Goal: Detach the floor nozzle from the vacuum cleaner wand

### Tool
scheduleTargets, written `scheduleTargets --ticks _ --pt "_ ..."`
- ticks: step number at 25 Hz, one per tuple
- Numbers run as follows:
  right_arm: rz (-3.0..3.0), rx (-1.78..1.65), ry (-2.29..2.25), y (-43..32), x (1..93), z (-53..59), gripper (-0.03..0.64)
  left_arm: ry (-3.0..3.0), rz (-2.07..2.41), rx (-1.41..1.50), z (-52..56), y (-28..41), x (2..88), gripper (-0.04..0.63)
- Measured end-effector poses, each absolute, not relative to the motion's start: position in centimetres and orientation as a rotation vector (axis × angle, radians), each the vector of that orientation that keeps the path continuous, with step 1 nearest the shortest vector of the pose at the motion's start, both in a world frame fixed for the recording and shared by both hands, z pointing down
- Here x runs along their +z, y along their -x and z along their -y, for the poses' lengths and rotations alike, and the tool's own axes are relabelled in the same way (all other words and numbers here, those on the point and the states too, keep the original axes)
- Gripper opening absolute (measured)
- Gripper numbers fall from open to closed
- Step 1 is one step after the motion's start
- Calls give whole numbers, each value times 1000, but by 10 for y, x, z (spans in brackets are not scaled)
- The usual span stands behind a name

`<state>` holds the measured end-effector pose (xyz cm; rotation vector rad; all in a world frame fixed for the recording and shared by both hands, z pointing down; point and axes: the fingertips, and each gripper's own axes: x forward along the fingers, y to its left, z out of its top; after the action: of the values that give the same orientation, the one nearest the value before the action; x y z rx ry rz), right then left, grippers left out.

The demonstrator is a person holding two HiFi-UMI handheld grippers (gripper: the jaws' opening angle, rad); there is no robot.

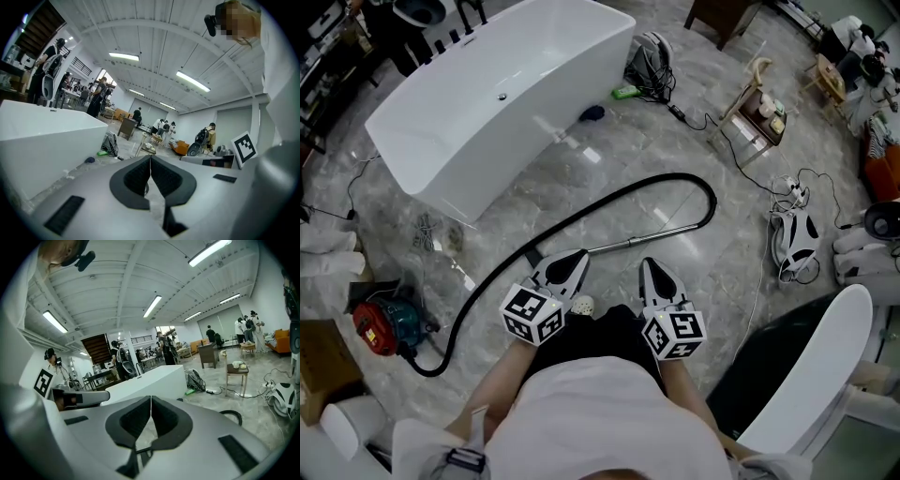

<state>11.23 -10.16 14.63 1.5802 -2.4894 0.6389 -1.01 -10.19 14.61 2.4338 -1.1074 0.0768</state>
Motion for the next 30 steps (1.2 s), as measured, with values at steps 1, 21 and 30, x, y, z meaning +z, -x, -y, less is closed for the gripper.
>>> scheduleTargets --ticks 1,21,30 --pt "2504 631 -1557 -113 145 103 15 -2434 1113 78 102 11 146 11" --pt "2670 610 -1103 -111 179 155 15 -2427 1172 158 113 3 185 11" --pt "2729 638 -1012 -112 225 185 15 -2415 1177 164 132 -5 240 11"
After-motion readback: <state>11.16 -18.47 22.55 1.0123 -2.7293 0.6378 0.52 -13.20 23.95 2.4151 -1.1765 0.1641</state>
